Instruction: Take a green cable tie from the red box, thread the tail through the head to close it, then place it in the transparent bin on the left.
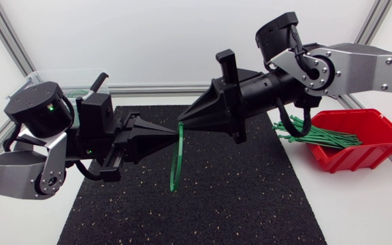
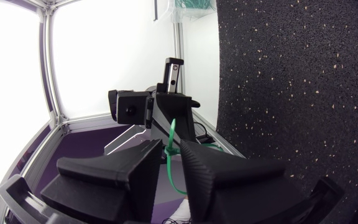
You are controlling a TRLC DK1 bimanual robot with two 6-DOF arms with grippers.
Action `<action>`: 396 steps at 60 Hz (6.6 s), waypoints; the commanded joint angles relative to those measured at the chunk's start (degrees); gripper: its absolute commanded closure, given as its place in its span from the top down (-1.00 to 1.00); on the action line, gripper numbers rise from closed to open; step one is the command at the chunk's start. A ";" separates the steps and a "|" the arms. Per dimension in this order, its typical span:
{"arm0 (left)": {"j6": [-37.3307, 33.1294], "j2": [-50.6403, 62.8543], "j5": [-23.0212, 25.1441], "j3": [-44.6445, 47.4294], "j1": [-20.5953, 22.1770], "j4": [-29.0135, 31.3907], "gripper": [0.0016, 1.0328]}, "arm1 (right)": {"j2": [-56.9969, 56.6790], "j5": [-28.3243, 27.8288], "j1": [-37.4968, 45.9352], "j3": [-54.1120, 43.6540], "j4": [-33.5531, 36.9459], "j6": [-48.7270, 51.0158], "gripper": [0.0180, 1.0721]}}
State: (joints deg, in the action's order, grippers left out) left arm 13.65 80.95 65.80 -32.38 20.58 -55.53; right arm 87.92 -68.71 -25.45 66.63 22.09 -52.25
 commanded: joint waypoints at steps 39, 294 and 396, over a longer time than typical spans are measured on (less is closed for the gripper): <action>-1.43 -2.55 1.17 0.65 1.39 -0.46 -0.94 | -1.26 3.49 -0.56 -0.63 -0.64 1.27 -0.88; -28.24 -33.31 -71.86 -18.95 -24.88 65.11 0.94 | -54.61 72.66 17.81 -29.37 15.62 53.39 0.90; -13.65 -80.95 -65.80 32.38 -20.58 55.53 0.88 | -87.92 68.71 25.45 -66.63 -22.09 52.25 0.90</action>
State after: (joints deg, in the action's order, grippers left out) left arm -1.28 1.04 -0.45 -2.50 -0.56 -0.05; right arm 0.58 0.19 -0.38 1.69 1.32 1.48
